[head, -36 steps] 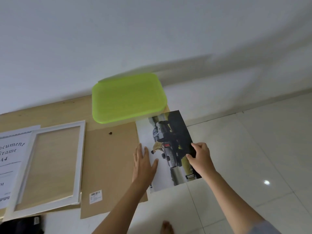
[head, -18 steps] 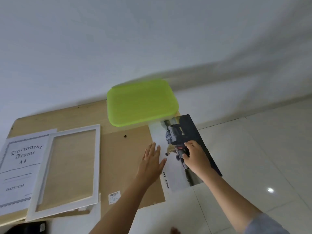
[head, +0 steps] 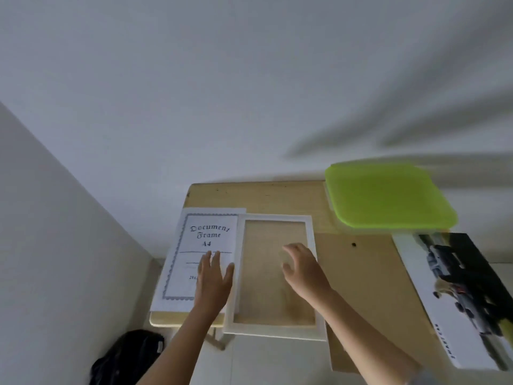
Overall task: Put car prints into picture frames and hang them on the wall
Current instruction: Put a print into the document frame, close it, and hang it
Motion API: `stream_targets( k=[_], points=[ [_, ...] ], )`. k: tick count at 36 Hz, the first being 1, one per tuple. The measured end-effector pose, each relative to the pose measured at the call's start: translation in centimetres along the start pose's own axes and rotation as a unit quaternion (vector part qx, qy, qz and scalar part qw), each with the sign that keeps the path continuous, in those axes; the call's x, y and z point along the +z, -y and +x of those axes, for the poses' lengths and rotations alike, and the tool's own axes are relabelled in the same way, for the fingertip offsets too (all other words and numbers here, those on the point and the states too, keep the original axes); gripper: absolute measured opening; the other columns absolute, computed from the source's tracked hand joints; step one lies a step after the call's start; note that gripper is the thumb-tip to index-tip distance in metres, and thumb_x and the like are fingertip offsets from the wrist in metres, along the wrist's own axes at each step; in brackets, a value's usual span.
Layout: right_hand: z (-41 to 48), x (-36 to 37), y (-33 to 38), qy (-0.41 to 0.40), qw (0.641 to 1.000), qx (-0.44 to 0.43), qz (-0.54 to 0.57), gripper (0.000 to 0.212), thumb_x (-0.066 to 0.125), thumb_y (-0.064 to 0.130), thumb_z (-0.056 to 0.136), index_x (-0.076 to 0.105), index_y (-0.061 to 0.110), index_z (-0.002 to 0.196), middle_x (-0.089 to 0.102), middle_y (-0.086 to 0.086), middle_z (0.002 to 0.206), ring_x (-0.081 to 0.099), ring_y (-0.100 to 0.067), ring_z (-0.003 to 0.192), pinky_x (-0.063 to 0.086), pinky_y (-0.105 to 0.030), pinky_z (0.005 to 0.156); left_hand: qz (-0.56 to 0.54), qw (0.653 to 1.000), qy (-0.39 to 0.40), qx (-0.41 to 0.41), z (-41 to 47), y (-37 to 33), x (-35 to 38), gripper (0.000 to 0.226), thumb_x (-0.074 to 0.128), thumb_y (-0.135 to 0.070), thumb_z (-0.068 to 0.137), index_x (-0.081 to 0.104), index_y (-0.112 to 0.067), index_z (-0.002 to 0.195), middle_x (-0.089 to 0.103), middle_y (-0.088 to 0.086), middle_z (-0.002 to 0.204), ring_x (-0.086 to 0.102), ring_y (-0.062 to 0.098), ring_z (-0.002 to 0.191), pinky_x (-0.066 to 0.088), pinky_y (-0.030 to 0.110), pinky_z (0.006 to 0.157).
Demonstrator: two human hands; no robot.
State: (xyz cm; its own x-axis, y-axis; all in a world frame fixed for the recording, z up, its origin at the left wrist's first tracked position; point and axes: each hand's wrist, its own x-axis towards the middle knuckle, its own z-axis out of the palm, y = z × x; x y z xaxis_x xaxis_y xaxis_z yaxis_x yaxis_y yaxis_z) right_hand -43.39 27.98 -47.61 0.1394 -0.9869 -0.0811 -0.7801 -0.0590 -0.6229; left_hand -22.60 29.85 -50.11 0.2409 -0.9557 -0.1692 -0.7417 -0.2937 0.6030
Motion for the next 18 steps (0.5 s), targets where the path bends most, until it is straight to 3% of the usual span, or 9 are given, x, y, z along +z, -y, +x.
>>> stream_targets(
  k=[9,18],
  points=[
    [0.9,12.1,10.6,0.074,0.996,-0.058,-0.003,0.051,0.047,0.017,0.093,0.032,0.016,0.142,0.021,0.001,0.15,0.024,-0.012,0.138,0.029,-0.02,0.107,-0.029,0.994,-0.006,-0.109,0.8,11.8,-4.9,0.074,0.054,-0.042,0.089,0.018,-0.009,0.146,0.016,0.017,0.151,0.015,0.033,0.139,0.02,0.048,0.11],
    [1.6,16.8,12.3,0.112,0.988,-0.038,-0.103,0.056,0.045,0.021,0.094,0.022,0.015,0.145,0.007,-0.005,0.156,0.005,-0.019,0.144,0.012,-0.026,0.115,-0.147,0.982,0.059,-0.1,0.8,14.8,-5.4,0.087,0.066,-0.036,0.083,0.013,-0.016,0.148,0.031,0.004,0.147,0.034,0.018,0.132,0.029,0.03,0.102]
  ],
)
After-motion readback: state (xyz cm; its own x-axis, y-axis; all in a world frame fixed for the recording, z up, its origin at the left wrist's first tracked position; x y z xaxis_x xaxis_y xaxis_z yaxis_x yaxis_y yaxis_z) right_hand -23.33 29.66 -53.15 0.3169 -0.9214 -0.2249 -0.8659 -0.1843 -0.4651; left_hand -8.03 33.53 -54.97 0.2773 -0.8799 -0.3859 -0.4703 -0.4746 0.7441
